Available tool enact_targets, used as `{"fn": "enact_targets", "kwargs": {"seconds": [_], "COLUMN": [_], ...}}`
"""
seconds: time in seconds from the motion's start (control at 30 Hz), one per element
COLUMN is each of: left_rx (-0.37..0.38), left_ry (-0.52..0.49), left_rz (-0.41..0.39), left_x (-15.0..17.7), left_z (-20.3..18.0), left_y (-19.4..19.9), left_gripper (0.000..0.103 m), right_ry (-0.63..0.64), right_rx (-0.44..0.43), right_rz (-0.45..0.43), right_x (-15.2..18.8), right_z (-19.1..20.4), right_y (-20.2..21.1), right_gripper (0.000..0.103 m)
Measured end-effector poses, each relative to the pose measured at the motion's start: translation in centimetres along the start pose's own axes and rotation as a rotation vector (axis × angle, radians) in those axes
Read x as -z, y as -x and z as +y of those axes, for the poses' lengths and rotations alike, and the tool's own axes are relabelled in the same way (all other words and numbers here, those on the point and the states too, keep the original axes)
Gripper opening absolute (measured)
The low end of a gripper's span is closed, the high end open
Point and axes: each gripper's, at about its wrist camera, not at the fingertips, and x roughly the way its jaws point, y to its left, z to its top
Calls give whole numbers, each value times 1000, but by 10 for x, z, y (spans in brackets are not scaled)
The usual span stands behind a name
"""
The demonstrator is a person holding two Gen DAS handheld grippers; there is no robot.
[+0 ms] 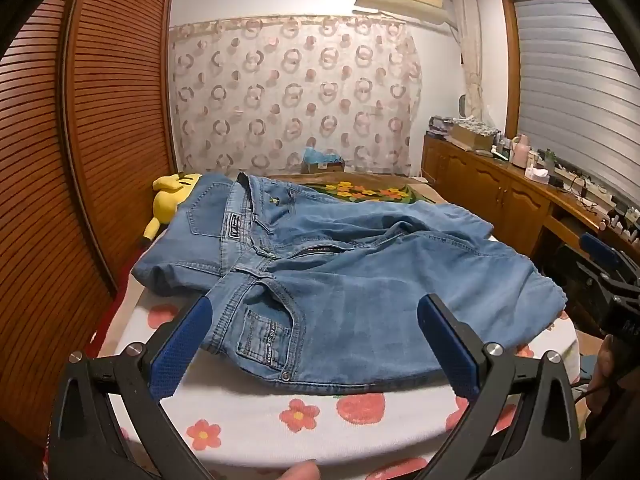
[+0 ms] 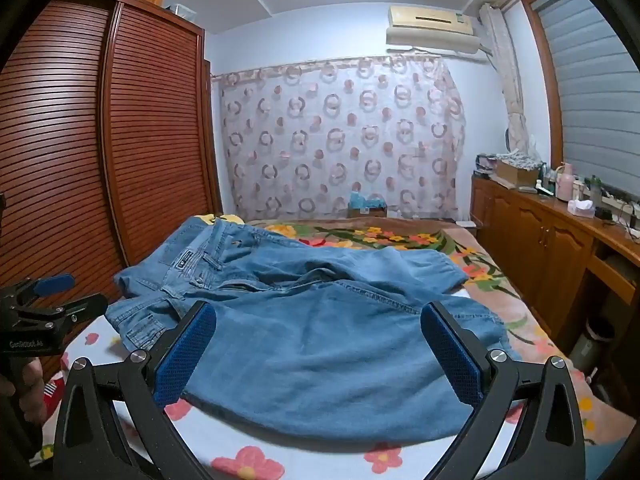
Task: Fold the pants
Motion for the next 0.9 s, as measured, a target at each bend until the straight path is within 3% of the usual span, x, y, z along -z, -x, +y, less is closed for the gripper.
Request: {"fn": "enact_targets", "kwargs": {"seconds": [0.3,0.37,0.9], "left_rx": [25,-3,-9], "left_ry": [15,-18,-22], "left_rz": [-1,2,0], "left_x": [-1,1,4], "left_z": [20,-2,-3], "left_y": [-7,1,0], "left_gripper": [103,103,103], "right_ry": [2,3,4], "right_rx": [-3,-2,-4], "right_rz": [7,6,9], "right_x": [0,0,0], "right_z": [0,0,-1], "right_y": [-1,-1,2], "right_gripper": [102,102,102]}}
